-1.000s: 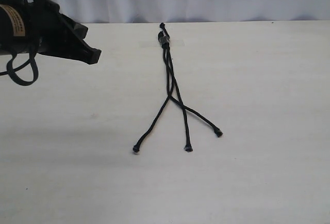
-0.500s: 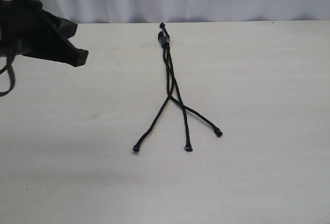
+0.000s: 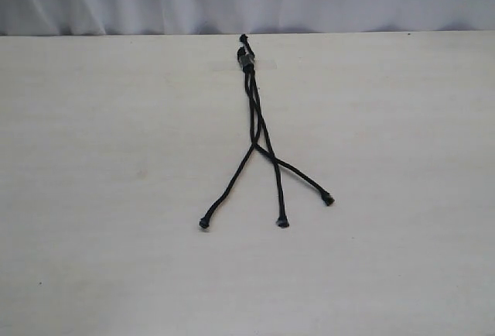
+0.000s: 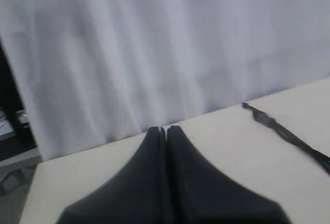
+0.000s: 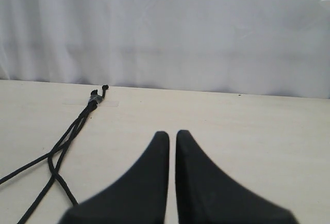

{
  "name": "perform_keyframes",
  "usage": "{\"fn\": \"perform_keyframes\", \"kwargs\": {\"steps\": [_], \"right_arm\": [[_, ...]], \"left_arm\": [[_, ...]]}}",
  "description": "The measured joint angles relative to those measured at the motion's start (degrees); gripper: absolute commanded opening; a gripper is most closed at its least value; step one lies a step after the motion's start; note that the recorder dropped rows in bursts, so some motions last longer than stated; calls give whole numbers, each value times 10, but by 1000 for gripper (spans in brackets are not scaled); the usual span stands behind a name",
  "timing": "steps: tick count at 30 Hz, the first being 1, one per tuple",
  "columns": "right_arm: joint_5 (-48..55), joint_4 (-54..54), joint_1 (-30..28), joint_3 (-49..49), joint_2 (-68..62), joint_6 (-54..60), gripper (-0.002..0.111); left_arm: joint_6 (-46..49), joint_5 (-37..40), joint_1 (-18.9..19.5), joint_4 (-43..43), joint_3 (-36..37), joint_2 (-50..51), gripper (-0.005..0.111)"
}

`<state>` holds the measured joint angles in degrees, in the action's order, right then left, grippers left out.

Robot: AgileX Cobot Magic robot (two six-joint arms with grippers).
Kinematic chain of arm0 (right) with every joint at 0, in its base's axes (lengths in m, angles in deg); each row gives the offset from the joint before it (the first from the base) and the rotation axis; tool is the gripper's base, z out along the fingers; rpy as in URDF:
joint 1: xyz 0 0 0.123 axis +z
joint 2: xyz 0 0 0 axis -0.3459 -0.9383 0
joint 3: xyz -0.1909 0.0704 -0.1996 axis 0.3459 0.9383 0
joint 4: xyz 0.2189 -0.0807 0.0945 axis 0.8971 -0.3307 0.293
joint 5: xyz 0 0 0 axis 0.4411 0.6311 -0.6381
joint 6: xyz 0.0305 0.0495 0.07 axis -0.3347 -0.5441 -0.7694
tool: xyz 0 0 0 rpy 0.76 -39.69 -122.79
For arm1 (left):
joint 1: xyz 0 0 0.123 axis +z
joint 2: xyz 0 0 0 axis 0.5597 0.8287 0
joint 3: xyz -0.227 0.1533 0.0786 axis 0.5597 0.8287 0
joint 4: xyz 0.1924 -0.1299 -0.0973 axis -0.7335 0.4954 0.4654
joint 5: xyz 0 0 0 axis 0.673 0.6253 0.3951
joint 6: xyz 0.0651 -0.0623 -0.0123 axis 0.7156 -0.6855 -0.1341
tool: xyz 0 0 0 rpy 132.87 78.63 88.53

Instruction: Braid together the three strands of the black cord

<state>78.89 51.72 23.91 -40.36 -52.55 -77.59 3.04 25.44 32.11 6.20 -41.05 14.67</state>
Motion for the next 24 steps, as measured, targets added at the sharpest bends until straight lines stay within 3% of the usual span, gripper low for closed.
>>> {"fn": "perform_keyframes", "kwargs": {"steps": [6,17,24], "right_arm": [[0,0,0,0,0,0,4],[0,0,0,0,0,0,4],[0,0,0,0,0,0,4]], "left_arm": [[-2,10,74,47,68,-138,0],[-4,-17,78,102,157,-189,0],[34,-4,78,140,164,-212,0]]}}
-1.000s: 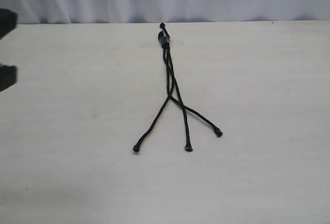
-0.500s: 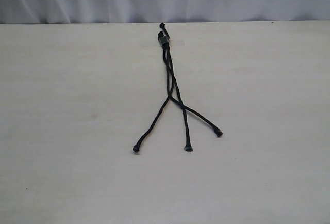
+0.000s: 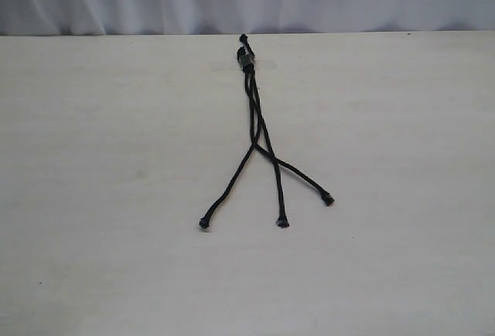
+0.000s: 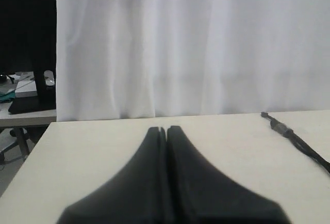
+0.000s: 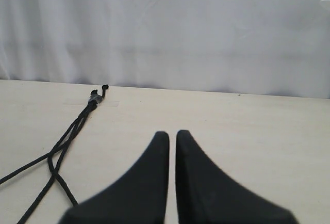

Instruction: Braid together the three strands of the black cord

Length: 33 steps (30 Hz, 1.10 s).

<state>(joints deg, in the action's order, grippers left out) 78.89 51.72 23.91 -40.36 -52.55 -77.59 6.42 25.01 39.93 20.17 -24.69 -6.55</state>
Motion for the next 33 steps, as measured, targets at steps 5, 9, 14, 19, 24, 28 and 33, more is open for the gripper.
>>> {"fn": "perform_keyframes", "kwargs": {"steps": [5,9,14,19,24,28,33], "right_arm": [[0,0,0,0,0,0,4],[0,0,0,0,0,0,4],[0,0,0,0,0,1,4],[0,0,0,0,0,1,4],[0,0,0,0,0,1,4],[0,0,0,0,0,1,4],[0,0,0,0,0,1,4]], "left_arm": [[27,26,0,9,0,-13,0],[74,43,0,34,0,-14,0],[109,57,0,49,0,-14,0],[113,59,0,51,0,-14,0],[113,69,0,52,0,-15,0],[114,77,0,52,0,-15,0],[114,78,0,52,0,-15,0]]}}
